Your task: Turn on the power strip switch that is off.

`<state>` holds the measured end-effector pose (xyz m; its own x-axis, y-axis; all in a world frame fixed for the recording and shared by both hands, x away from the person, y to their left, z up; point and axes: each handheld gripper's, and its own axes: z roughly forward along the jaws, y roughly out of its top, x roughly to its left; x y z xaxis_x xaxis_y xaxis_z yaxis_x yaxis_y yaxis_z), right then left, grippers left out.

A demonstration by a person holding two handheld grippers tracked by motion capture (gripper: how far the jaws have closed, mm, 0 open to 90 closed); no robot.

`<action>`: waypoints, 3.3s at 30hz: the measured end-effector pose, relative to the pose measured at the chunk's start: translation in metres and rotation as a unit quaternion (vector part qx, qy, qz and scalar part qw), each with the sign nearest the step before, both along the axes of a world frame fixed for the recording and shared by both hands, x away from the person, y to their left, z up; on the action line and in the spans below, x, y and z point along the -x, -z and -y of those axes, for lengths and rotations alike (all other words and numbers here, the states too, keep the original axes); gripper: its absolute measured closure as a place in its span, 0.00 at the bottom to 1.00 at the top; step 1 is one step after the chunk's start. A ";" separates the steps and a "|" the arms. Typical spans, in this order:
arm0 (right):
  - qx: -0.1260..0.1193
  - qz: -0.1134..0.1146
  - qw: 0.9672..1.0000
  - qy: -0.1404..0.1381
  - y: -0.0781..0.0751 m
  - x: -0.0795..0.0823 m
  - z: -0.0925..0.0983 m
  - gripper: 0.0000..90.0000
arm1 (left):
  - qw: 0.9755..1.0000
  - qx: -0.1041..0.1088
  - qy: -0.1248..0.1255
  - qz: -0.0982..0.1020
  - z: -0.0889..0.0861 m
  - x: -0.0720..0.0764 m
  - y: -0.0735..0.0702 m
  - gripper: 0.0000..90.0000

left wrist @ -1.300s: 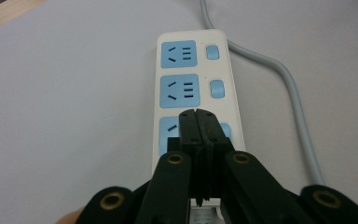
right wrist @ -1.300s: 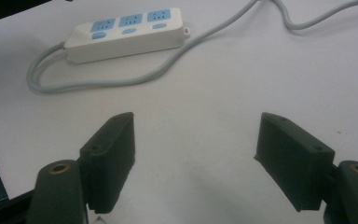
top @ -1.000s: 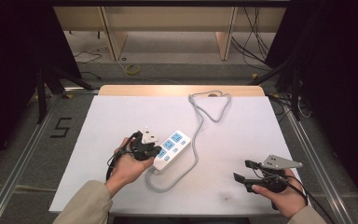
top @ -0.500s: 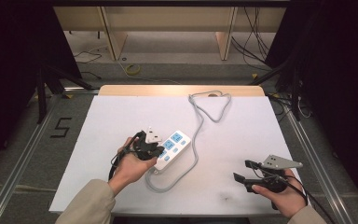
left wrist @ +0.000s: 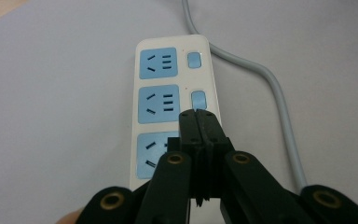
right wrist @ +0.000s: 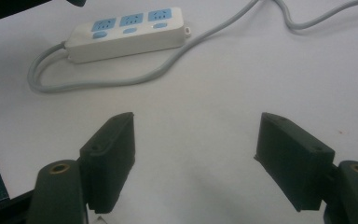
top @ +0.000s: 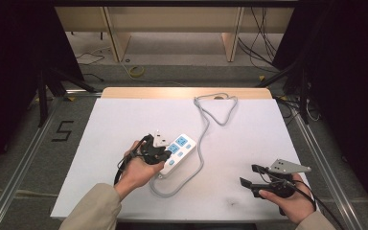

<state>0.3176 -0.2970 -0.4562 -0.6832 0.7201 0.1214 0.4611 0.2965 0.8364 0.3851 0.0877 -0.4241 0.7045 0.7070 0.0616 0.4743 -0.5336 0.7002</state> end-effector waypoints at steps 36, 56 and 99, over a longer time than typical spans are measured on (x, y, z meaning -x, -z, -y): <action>0.002 0.000 1.000 -0.002 0.000 0.000 0.000 0.32 | 0.999 -0.032 0.010 -0.036 0.020 -0.011 0.016 1.00; 0.002 0.000 1.000 -0.004 0.000 0.000 0.000 0.32 | 0.998 -0.046 0.009 -0.046 0.023 -0.013 0.022 1.00; 0.001 0.000 1.000 -0.007 0.000 0.001 -0.001 0.32 | 0.996 -0.054 0.008 -0.064 0.025 -0.017 0.021 1.00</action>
